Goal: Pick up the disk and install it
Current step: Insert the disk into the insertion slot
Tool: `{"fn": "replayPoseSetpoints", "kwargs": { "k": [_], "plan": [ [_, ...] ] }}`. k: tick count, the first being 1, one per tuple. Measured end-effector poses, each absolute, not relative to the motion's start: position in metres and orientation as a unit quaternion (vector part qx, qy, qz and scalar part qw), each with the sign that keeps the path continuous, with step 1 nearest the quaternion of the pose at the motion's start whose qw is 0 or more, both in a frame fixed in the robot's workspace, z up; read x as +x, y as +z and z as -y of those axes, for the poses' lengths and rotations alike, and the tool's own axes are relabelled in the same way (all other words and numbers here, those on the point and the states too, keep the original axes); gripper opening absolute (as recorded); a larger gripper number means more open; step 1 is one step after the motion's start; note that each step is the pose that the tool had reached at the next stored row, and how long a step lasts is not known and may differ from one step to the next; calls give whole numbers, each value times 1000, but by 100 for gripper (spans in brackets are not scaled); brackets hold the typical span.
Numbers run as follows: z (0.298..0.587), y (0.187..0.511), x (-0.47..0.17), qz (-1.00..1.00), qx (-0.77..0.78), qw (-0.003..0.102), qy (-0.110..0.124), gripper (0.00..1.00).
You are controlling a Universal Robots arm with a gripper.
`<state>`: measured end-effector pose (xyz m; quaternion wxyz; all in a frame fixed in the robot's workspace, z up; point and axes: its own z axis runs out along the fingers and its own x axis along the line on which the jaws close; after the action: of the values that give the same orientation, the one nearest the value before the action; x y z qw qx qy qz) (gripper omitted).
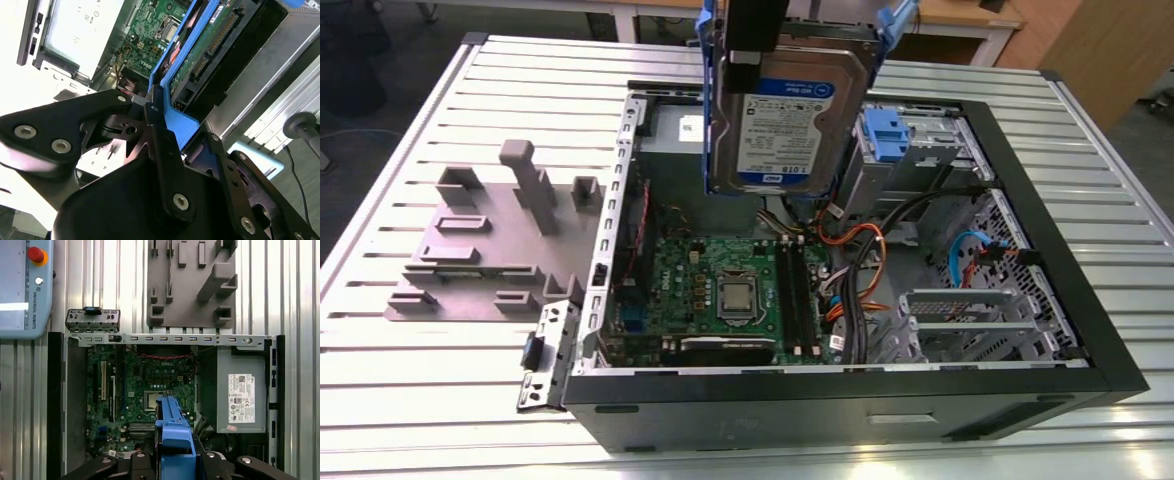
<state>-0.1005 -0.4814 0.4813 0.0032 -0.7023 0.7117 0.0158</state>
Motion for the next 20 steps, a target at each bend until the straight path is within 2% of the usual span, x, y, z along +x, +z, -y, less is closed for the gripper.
{"fn": "replayPoseSetpoints", "kwargs": {
  "k": [20],
  "plan": [
    [497,481,-98,-712,-702,3,16,36]
  ]
}}
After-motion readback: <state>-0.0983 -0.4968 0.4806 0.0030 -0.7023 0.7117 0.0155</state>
